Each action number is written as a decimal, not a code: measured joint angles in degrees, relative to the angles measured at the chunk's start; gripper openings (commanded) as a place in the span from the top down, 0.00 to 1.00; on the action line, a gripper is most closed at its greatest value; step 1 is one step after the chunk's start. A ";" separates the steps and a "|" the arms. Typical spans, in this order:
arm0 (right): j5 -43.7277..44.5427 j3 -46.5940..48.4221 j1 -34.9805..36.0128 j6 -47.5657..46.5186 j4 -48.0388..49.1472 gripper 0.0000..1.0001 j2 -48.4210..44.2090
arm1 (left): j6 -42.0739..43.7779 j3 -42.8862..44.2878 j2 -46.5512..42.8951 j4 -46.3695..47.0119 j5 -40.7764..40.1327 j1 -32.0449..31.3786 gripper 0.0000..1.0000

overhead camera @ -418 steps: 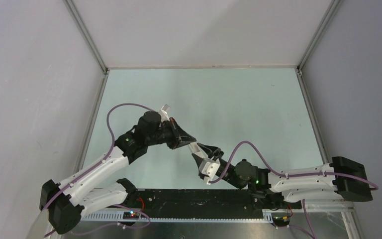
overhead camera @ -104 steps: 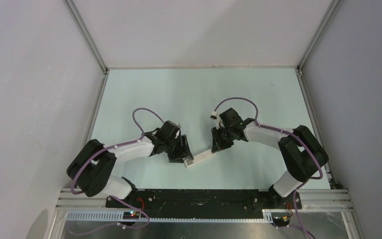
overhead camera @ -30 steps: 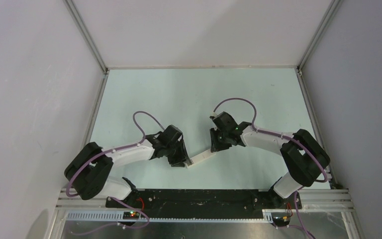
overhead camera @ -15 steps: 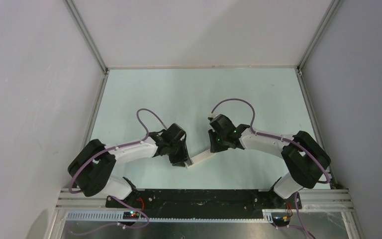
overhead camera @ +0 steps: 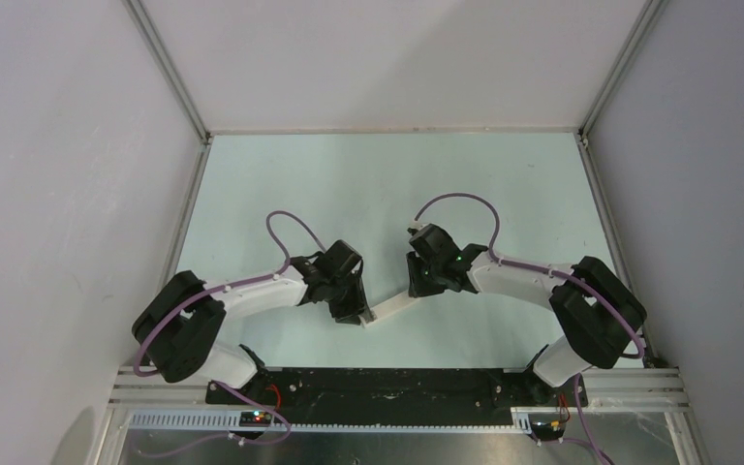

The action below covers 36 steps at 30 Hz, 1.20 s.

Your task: Load the batteries into the remote control

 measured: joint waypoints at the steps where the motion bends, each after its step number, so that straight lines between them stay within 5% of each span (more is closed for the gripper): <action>1: 0.00 -0.13 0.00 0.15 0.15 0.71 -0.04 | 0.00 0.00 0.00 0.00 -0.02 0.00 0.63; 7: 0.02 -0.96 0.00 1.73 1.29 0.74 -0.39 | 0.00 0.07 0.00 -0.07 -0.17 -0.07 0.63; 22: -3.58 -4.52 -3.02 -0.13 6.47 1.00 -0.70 | -0.02 0.09 -0.79 -0.28 -0.74 -0.28 0.63; 30: -7.23 -5.81 -5.07 -1.81 9.22 0.99 -1.46 | -0.02 0.04 -0.85 -0.31 -0.87 -0.33 0.63; 36: -6.86 -5.99 -5.11 -2.01 9.35 0.75 -1.79 | -0.02 0.04 -0.83 -0.31 -0.87 -0.37 0.64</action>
